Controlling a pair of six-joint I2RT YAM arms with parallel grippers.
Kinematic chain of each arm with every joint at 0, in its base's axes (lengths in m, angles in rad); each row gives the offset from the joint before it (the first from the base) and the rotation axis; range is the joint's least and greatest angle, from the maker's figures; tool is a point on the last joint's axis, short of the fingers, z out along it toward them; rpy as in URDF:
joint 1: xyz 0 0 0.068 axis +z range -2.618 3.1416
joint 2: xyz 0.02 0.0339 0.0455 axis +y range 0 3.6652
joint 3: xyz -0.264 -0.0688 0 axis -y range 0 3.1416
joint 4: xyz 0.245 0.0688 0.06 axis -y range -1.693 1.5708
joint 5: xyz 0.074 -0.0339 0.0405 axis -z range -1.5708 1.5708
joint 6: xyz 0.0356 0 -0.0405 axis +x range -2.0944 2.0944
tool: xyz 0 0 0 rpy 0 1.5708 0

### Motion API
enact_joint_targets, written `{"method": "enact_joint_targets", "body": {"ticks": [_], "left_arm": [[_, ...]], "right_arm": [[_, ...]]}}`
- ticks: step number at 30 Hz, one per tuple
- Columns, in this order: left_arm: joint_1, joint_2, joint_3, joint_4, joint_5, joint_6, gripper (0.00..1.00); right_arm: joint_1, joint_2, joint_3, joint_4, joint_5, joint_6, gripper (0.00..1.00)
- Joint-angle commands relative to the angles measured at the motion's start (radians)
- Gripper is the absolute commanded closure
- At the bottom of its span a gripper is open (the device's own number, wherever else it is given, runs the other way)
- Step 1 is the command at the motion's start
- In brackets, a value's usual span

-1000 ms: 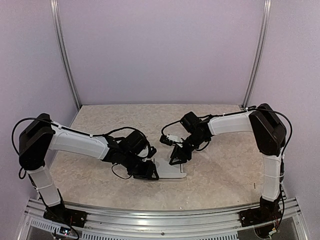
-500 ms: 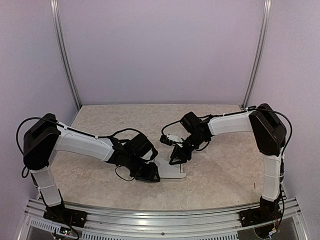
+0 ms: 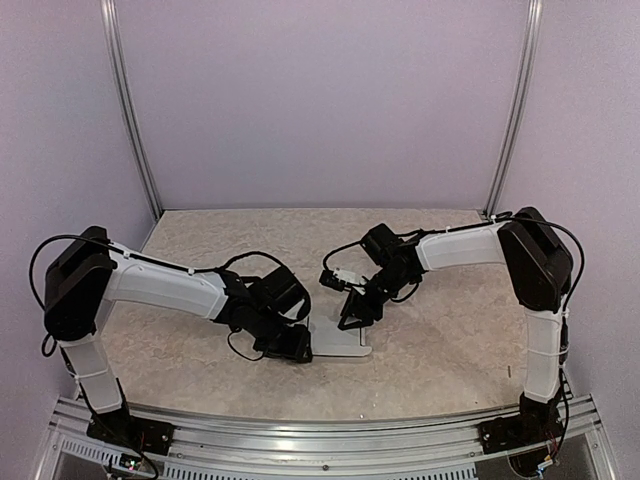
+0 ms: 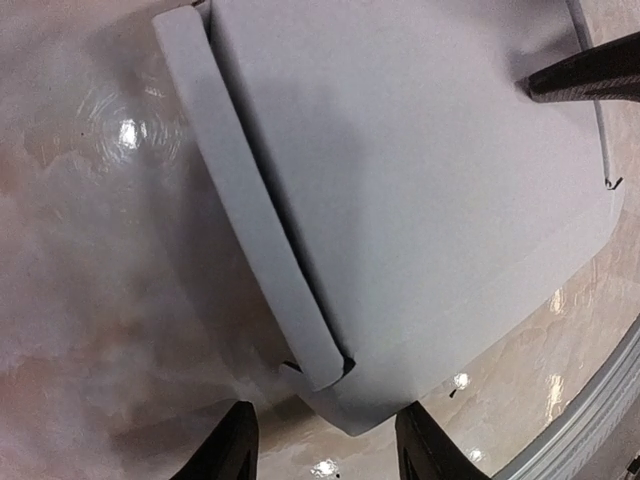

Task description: Fold the paper box

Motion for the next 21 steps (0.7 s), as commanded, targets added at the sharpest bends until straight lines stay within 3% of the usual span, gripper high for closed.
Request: {"method": "enact_joint_targets", "body": {"ticks": [1, 12, 21], "left_arm": [[-0.007, 0.024, 0.045, 0.006, -0.027, 0.033, 0.53], [-0.025, 0.046, 0.056, 0.074, 0.013, 0.079, 0.54], [-0.02, 0.093, 0.076, 0.189, 0.205, 0.103, 0.57]], "right_arm": [[0.011, 0.056, -0.046, -0.077, 0.068, -0.004, 0.58], [0.012, 0.064, -0.045, -0.076, 0.062, 0.001, 0.58], [0.011, 0.069, -0.045, -0.073, 0.057, 0.009, 0.59]]}}
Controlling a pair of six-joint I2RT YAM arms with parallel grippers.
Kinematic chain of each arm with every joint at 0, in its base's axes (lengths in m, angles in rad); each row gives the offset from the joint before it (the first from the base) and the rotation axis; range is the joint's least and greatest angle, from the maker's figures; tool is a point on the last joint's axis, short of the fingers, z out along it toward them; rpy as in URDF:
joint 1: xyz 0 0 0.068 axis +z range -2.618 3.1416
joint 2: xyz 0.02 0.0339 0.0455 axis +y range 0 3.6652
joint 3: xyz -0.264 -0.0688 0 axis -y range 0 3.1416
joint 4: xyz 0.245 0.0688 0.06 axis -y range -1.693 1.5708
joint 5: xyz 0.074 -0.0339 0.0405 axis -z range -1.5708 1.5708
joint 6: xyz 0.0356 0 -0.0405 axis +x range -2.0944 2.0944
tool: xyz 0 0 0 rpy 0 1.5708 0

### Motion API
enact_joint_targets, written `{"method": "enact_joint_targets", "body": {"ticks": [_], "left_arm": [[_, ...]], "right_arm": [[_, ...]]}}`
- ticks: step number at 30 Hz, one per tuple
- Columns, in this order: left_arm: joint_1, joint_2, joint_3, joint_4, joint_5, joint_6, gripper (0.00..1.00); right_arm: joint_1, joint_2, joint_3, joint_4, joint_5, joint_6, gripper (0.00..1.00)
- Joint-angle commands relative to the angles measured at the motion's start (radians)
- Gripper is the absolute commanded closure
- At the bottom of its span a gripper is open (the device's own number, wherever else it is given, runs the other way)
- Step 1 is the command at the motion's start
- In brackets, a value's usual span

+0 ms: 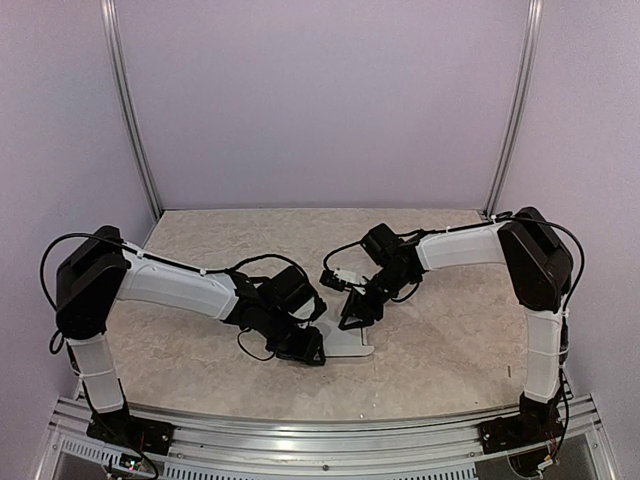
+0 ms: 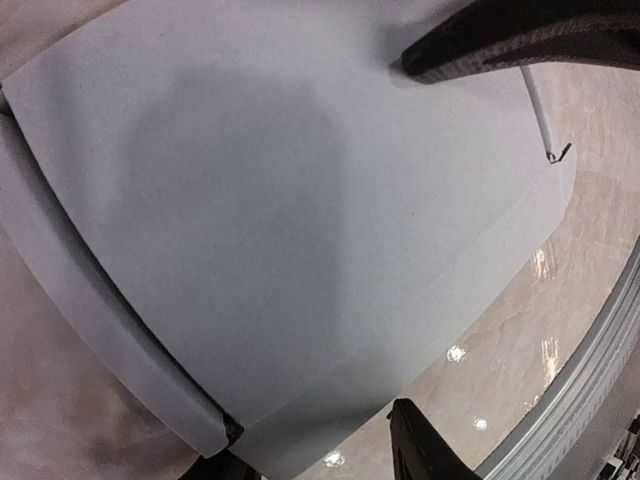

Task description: Fold the paper box

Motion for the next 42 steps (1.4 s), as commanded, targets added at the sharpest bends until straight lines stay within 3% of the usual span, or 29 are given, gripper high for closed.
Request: {"method": "enact_joint_targets", "body": {"ticks": [1, 4, 11, 17, 23, 27, 33, 42], "left_arm": [[0.0, 0.028, 0.027, 0.144, 0.123, 0.029, 0.58], [0.011, 0.021, 0.025, 0.129, 0.125, 0.02, 0.59], [0.015, -0.031, 0.038, -0.185, 0.022, 0.026, 0.59], [0.032, -0.15, 0.027, -0.296, 0.043, 0.076, 0.57], [0.131, -0.176, 0.077, -0.225, 0.026, 0.143, 0.56], [0.152, -0.064, 0.194, -0.184, 0.044, 0.192, 0.56], [0.159, 0.132, 0.345, -0.191, 0.05, 0.251, 0.57], [0.154, 0.183, 0.334, -0.195, 0.066, 0.252, 0.57]], "right_arm": [[0.012, 0.068, -0.044, -0.072, 0.058, 0.005, 0.59], [0.012, 0.066, -0.045, -0.075, 0.061, 0.004, 0.59], [0.012, 0.008, -0.035, -0.108, 0.121, -0.031, 0.59], [0.011, -0.119, -0.05, -0.129, 0.174, -0.061, 0.56], [0.01, -0.207, -0.06, -0.163, 0.215, -0.09, 0.52], [0.008, -0.262, -0.107, -0.172, 0.235, -0.138, 0.5], [0.011, -0.424, -0.307, -0.072, 0.364, -0.34, 0.49], [0.116, -0.457, -0.39, 0.027, 0.498, -0.447, 0.48]]}}
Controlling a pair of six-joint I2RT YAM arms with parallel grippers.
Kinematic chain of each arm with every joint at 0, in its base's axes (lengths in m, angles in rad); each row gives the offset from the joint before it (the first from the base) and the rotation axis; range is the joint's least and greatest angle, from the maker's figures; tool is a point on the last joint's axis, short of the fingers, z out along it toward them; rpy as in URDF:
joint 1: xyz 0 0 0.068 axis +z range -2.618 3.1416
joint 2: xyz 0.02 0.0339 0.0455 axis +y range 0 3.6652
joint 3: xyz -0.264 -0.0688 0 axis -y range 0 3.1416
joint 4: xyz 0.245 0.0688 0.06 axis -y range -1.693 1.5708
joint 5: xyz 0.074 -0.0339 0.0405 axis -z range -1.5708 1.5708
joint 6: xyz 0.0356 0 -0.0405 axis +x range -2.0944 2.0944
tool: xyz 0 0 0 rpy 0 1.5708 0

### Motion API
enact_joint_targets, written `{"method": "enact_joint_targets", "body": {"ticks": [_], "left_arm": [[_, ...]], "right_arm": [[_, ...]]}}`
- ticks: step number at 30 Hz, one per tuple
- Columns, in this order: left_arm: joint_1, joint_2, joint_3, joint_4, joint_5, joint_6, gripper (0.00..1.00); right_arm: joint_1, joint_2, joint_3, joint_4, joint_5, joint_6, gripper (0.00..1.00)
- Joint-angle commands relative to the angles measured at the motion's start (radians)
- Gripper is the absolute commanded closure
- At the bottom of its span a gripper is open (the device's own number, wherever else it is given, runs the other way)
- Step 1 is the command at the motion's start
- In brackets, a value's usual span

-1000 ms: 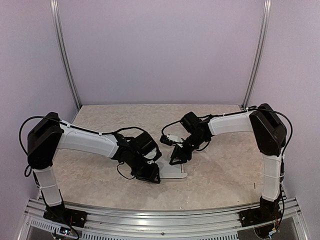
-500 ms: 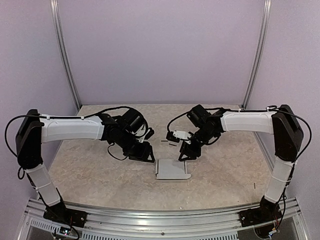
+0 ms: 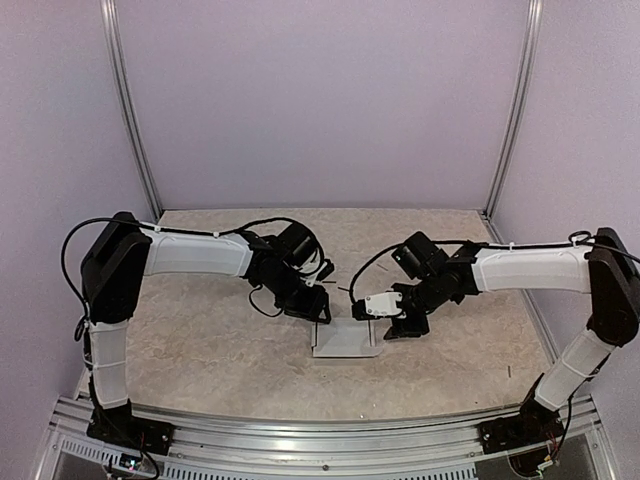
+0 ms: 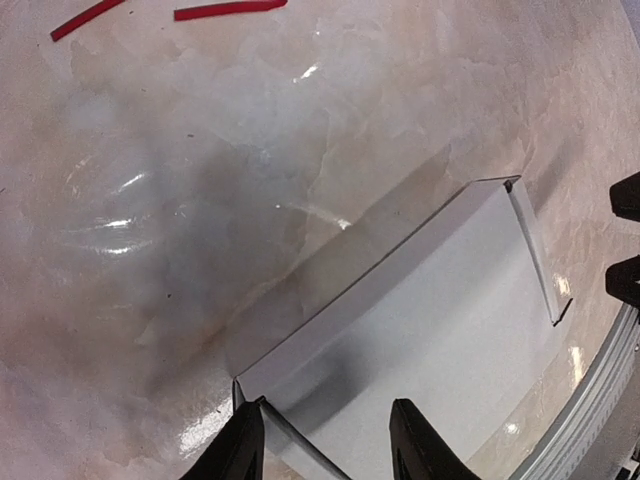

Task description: Fold the paper box

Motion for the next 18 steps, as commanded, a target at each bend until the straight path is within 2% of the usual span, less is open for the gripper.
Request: {"method": "enact_joint_targets", "body": {"ticks": [1, 11, 15, 18], "left_arm": [[-0.006, 0.016, -0.01, -0.015, 0.01, 0.016, 0.57], [-0.033, -0.061, -0.007, 0.006, -0.093, 0.02, 0.58], [-0.033, -0.126, -0.037, 0.106, 0.0, 0.02, 0.66], [-0.032, -0.106, -0.027, 0.121, 0.071, 0.017, 0.74]], "right_arm": [[0.07, 0.015, -0.029, 0.078, 0.093, -0.071, 0.48], [0.118, 0.016, -0.046, 0.111, 0.105, -0.09, 0.5], [0.121, 0.004, -0.056, 0.118, 0.101, -0.094, 0.5], [0.125, -0.004, -0.069, 0.124, 0.096, -0.099, 0.5]]}}
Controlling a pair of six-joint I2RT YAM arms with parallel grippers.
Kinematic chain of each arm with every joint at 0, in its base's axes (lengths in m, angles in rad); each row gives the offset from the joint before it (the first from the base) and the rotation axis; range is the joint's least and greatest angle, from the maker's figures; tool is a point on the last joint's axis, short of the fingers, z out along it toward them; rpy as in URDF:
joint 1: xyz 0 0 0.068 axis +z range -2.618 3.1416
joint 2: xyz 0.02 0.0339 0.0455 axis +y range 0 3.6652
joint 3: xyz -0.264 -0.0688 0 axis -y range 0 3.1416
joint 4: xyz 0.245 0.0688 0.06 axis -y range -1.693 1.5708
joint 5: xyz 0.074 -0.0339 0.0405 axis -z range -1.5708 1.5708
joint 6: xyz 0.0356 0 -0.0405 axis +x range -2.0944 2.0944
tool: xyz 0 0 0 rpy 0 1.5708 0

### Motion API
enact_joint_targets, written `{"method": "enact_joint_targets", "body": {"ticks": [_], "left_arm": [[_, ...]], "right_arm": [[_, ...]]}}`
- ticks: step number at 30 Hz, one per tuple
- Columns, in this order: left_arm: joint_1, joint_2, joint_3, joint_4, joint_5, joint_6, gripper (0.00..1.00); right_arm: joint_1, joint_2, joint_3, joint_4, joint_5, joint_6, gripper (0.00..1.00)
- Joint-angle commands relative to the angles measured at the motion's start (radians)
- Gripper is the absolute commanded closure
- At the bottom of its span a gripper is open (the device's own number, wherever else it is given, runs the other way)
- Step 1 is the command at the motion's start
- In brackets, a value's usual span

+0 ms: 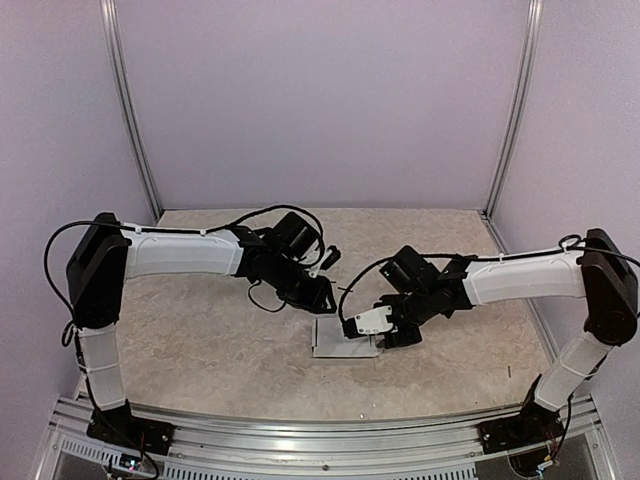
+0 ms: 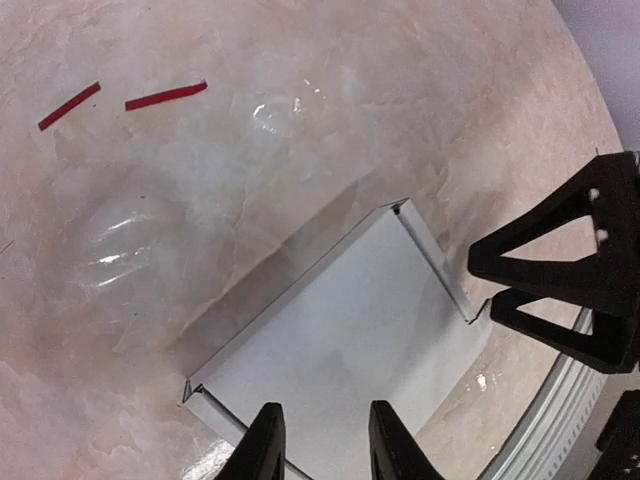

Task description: Fold the paper box

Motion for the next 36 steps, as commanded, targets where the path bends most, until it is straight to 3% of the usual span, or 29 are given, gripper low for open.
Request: {"method": "enact_joint_targets", "body": {"ticks": [1, 10, 29, 36], "left_arm": [[-0.004, -0.01, 0.0, 0.065, 0.103, 0.004, 0.75], [-0.008, 0.077, -0.029, 0.095, 0.192, -0.006, 0.8], [-0.019, 0.149, -0.067, 0.105, 0.202, -0.046, 0.82], [-0.026, 0.175, -0.081, 0.131, 0.228, -0.054, 0.83]], "right_arm": [[0.018, -0.032, -0.03, 0.017, -0.001, -0.013, 0.5], [0.048, -0.05, -0.072, 0.06, 0.035, -0.04, 0.52], [0.152, -0.021, -0.111, 0.22, 0.136, -0.091, 0.56], [0.188, -0.038, -0.164, 0.339, 0.129, -0.104, 0.65]]}}
